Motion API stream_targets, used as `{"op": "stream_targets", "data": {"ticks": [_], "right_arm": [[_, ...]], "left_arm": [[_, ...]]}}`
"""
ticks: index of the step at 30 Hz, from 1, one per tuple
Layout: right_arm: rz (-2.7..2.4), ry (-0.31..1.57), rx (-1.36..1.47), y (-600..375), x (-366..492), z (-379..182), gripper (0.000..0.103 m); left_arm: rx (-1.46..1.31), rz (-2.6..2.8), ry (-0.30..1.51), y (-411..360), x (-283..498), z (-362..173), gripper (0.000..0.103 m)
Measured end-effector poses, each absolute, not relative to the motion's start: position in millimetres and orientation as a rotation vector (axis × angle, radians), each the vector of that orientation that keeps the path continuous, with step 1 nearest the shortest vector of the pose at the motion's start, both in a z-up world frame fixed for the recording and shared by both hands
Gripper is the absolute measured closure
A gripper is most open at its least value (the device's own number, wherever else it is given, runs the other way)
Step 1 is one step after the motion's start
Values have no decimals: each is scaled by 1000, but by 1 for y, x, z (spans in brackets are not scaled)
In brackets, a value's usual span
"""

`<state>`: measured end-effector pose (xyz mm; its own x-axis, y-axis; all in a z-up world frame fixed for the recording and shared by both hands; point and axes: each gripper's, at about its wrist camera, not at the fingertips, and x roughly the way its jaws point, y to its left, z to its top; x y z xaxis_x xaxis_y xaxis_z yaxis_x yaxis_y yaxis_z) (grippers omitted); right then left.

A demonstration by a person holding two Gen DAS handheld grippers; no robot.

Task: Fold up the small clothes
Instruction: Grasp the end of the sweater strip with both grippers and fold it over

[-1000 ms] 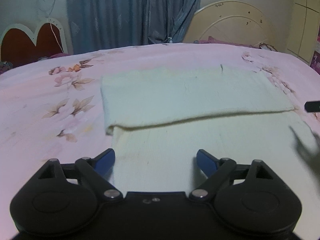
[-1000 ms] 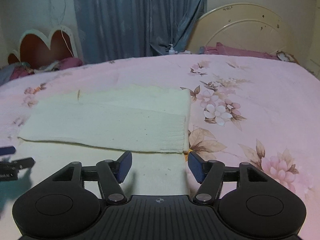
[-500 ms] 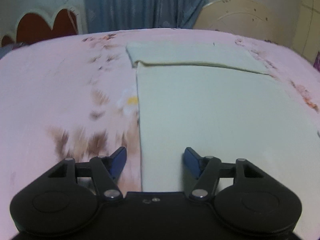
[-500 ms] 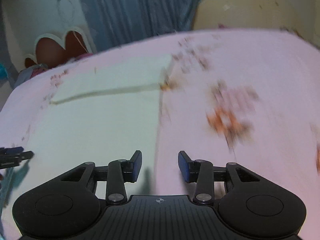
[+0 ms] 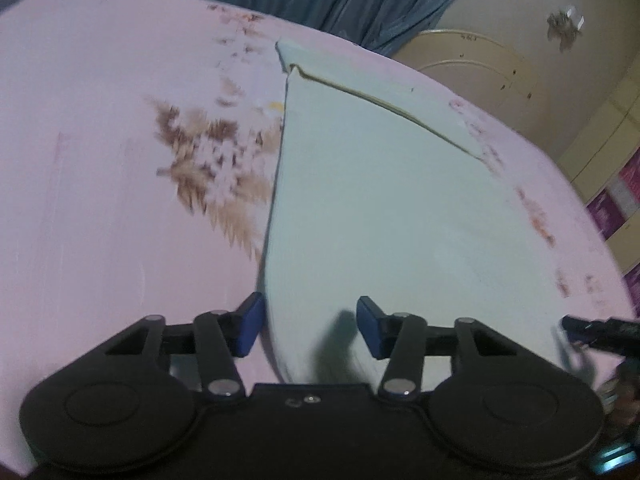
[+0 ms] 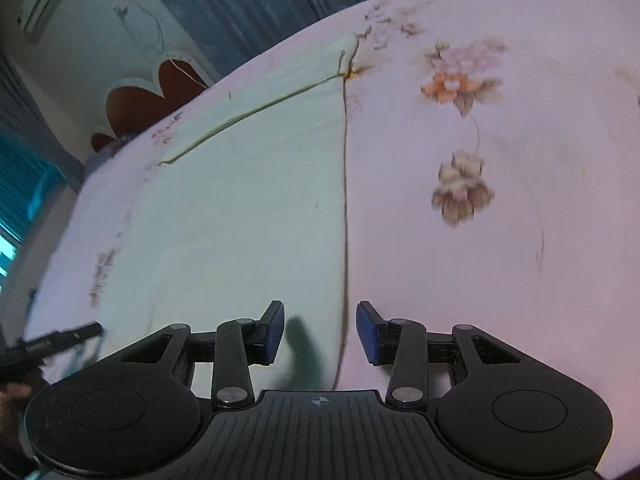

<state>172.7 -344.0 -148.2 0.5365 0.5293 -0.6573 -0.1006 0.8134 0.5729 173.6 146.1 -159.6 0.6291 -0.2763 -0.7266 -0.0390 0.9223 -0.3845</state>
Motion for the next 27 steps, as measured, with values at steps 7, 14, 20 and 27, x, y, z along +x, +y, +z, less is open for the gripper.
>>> {"op": "stream_targets", "data": {"ticks": [7, 14, 20, 27], "right_arm": [[467, 946, 637, -337, 154, -156, 63], [497, 888, 641, -336, 155, -143, 99], [442, 945, 536, -343, 153, -153, 100], [473, 762, 521, -341, 159, -107, 100]], "left_arm": [[-601, -217, 867, 164, 160, -176, 60], [-677, -267, 736, 168, 160, -166, 99], [-542, -206, 857, 159, 163, -185, 100], [-592, -206, 679, 162, 167, -148, 100]]}}
